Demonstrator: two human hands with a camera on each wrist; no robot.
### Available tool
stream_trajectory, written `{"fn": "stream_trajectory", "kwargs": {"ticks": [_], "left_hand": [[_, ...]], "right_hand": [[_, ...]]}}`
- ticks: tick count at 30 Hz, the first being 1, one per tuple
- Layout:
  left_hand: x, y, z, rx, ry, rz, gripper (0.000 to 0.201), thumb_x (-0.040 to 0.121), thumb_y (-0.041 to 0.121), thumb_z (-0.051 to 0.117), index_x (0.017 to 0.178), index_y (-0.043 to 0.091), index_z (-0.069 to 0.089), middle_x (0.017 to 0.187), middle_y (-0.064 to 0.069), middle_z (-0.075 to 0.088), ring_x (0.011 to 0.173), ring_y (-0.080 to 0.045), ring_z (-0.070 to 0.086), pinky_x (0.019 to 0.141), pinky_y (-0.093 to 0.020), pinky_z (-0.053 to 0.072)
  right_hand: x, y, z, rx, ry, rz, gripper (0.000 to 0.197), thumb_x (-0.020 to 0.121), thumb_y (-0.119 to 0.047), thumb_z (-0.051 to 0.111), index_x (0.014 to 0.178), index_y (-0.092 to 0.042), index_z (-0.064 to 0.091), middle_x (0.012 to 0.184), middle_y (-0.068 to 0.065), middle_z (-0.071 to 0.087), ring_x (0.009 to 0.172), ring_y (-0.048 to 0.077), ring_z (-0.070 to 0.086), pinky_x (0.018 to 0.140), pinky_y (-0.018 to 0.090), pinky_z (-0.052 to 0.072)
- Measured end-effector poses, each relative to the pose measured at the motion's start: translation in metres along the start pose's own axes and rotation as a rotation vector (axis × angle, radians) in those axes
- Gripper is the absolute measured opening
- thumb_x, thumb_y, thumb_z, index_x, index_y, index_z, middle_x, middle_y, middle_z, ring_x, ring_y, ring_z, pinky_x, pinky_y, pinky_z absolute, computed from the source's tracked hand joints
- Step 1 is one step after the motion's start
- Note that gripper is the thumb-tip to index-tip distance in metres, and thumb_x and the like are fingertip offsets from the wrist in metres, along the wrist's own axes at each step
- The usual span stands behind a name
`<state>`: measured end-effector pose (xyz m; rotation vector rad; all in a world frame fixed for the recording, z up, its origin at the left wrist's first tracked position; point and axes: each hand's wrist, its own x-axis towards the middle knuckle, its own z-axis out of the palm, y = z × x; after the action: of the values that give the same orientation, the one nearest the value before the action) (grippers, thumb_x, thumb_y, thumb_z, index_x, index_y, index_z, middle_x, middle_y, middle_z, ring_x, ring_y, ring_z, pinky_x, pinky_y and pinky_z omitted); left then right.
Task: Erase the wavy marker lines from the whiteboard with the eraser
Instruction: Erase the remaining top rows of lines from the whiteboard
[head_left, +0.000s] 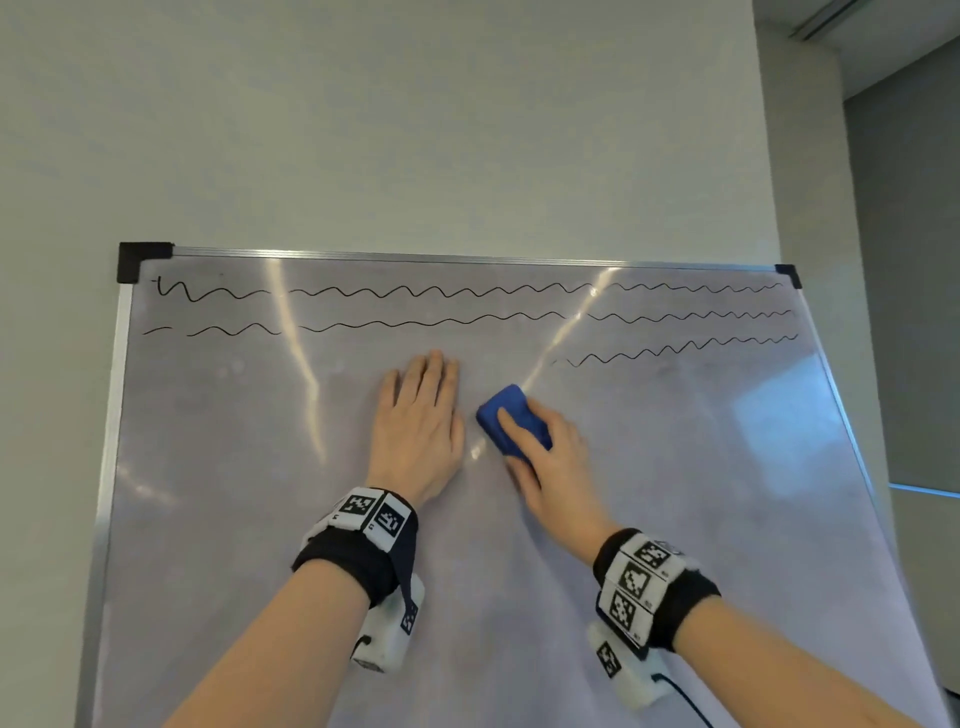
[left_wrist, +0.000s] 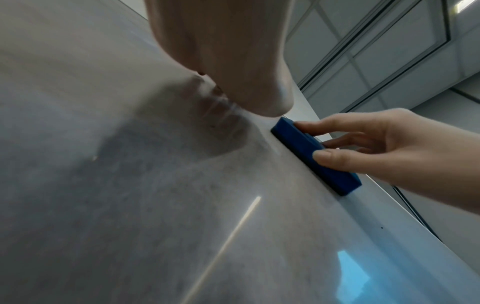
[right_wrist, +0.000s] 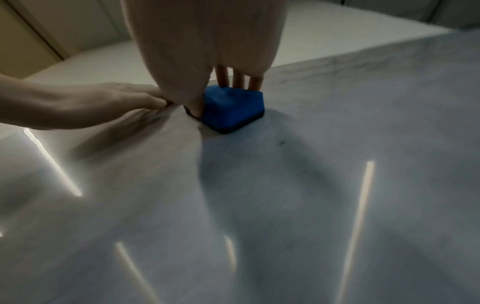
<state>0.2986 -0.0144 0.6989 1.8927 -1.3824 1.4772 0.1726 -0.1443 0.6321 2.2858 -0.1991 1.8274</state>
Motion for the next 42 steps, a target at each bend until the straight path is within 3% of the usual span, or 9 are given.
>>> {"fn": "stream_trajectory", "kwargs": {"ticks": [2,7,14,21,27,32,34,38,42], "left_hand": [[-0.001,0.000,0.000,0.012,-0.002,0.005,0.059,0.088,0.030,0.031,0.137,0.003,0.051,0.138,-0.015,0.052,0.126,-0.033,0.048,0.105,-0.050,0.037],[0.000,0.002,0.006,0.005,0.024,-0.031,0.059,0.090,0.031,0.034,0.141,0.004,0.047,0.142,-0.014,0.049,0.130,-0.032,0.043,0.107,-0.052,0.034],[0.003,0.015,0.006,0.032,0.045,-0.091,0.060,0.089,0.034,0.036,0.140,0.004,0.046,0.139,-0.017,0.051,0.127,-0.035,0.046,0.106,-0.050,0.034],[0.004,0.024,0.005,0.081,0.066,-0.135,0.060,0.089,0.034,0.035,0.139,0.004,0.046,0.137,-0.017,0.051,0.126,-0.034,0.046,0.104,-0.046,0.027],[0.006,0.030,0.009,0.109,0.046,-0.197,0.062,0.090,0.038,0.034,0.142,0.005,0.044,0.141,-0.015,0.049,0.129,-0.034,0.044,0.106,-0.048,0.031],[0.008,0.037,0.010,0.136,0.076,-0.224,0.062,0.089,0.038,0.036,0.139,0.004,0.047,0.138,-0.017,0.052,0.126,-0.035,0.047,0.104,-0.047,0.030],[0.008,0.039,0.010,0.151,0.083,-0.228,0.061,0.089,0.038,0.036,0.139,0.004,0.047,0.138,-0.017,0.052,0.126,-0.036,0.047,0.104,-0.046,0.028],[0.007,0.041,0.009,0.162,0.082,-0.241,0.062,0.090,0.038,0.034,0.140,0.003,0.045,0.138,-0.018,0.051,0.127,-0.036,0.047,0.104,-0.047,0.028],[0.009,0.045,0.009,0.186,0.090,-0.235,0.060,0.089,0.036,0.036,0.138,0.002,0.046,0.135,-0.018,0.052,0.123,-0.036,0.047,0.100,-0.047,0.028]], "right_hand": [[0.012,0.027,-0.008,-0.016,0.015,-0.002,0.045,0.088,-0.023,0.050,0.132,-0.016,0.052,0.130,0.023,0.048,0.109,0.036,0.050,0.094,0.042,0.041],[0.061,0.087,-0.027,-0.030,0.117,0.333,0.050,0.085,-0.005,0.062,0.133,-0.008,0.051,0.132,0.026,0.044,0.115,0.045,0.046,0.097,0.054,0.040],[0.006,0.034,-0.013,-0.027,-0.012,-0.109,0.055,0.080,-0.012,0.065,0.132,-0.019,0.046,0.130,0.022,0.049,0.101,0.040,0.054,0.083,0.047,0.046],[0.060,0.101,-0.040,-0.063,0.085,0.170,0.050,0.080,-0.004,0.068,0.128,-0.007,0.054,0.125,0.028,0.049,0.099,0.047,0.051,0.083,0.055,0.046],[0.014,0.086,-0.032,-0.074,-0.012,-0.254,0.064,0.073,-0.008,0.075,0.130,-0.017,0.047,0.128,0.021,0.051,0.101,0.033,0.048,0.079,0.043,0.046],[0.063,0.123,-0.047,-0.098,0.067,0.074,0.052,0.077,-0.005,0.069,0.128,-0.011,0.055,0.126,0.026,0.050,0.098,0.045,0.053,0.083,0.050,0.042],[0.056,0.108,-0.040,-0.112,0.071,0.025,0.057,0.073,-0.005,0.072,0.126,-0.011,0.056,0.124,0.024,0.051,0.096,0.043,0.054,0.079,0.048,0.044],[0.039,0.096,-0.034,-0.068,-0.039,-0.293,0.064,0.068,-0.009,0.077,0.127,-0.019,0.052,0.126,0.019,0.053,0.095,0.034,0.050,0.075,0.043,0.046],[0.048,0.147,-0.060,-0.054,0.004,-0.116,0.061,0.071,-0.004,0.072,0.127,-0.018,0.052,0.125,0.024,0.052,0.096,0.045,0.055,0.080,0.050,0.046]]}}
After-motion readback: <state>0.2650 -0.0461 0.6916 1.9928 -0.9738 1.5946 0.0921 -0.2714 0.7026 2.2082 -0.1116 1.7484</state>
